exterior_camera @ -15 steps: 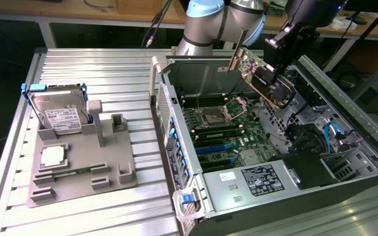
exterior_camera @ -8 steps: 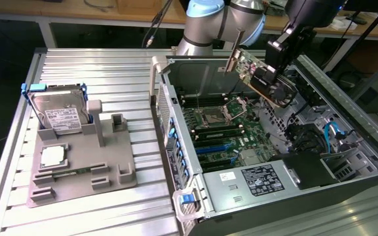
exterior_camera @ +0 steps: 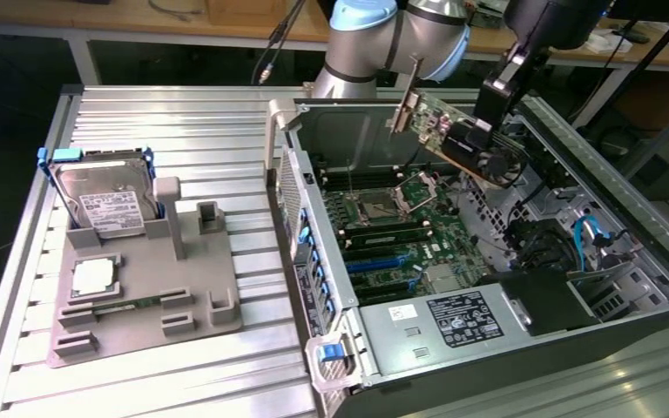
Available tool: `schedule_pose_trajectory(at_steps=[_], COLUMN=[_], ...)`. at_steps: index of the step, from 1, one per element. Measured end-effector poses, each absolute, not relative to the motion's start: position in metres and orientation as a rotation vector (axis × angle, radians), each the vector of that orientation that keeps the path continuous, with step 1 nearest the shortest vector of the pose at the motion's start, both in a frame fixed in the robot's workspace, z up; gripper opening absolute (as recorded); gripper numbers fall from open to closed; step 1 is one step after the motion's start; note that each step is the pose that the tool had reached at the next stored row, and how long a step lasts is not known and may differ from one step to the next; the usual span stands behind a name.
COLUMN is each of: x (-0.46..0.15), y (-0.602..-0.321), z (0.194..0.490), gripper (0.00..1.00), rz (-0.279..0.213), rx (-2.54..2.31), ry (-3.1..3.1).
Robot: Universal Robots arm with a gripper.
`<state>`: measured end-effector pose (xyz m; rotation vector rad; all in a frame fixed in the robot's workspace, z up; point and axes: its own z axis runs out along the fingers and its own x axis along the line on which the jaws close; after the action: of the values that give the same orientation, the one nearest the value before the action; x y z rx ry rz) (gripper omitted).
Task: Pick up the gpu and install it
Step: 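Insert the gpu into the slot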
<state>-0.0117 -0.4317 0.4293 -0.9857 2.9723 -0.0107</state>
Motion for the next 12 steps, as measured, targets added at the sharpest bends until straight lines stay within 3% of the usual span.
schedule_pose_trajectory(at_steps=[12], x=[-0.0117], y=[-0.4317], z=[0.4282], gripper=[0.27], rz=[-0.009], rx=[-1.307], ry=[2.845])
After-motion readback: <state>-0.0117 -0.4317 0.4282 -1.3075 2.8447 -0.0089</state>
